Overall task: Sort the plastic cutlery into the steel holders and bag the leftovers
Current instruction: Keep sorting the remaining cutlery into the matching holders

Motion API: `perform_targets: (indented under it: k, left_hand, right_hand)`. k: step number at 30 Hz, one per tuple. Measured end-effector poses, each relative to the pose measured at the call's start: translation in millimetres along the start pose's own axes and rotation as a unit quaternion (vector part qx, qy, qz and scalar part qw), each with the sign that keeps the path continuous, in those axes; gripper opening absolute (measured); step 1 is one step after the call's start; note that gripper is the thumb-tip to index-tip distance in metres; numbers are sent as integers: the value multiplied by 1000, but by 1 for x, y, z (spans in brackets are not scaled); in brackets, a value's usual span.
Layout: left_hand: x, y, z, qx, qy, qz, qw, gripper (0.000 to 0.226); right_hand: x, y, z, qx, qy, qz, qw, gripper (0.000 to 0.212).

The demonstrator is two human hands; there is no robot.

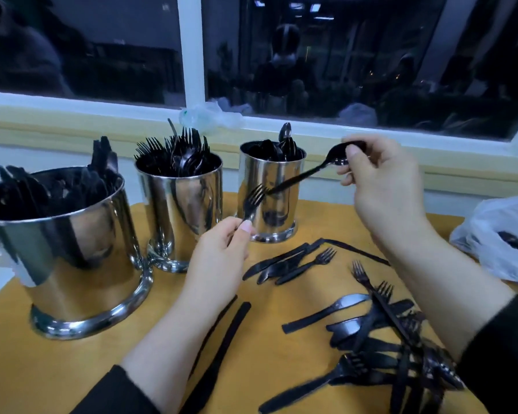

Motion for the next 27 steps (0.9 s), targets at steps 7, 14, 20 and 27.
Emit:
perform_targets:
  k: [7,14,20,27]
  left_hand:
    - [5,0,-3,14,-18,-38,999,29]
    - [2,-1,-4,11,-11,-35,999,28]
    - [1,-2,-5,11,-21,-30,999,28]
    - [4,7,1,80,-63,-116,988,28]
  right_hand:
    - [49,17,-68,-19,-118,111,987,21]
    - [29,83,-77,123,-164,329,922,28]
    - [0,78,-44,205,-140,312,917,34]
    - [-45,11,59,304,-41,277,911,21]
Point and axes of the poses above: each hand's wrist, its own z-axis away from the middle knuckle, its own y-axis out of the palm, x = y × z, the point moved 8 cm from there along -z, towards the middle knuckle, and after that the axes turned 4 degrees about z, right-handed, at the moved point
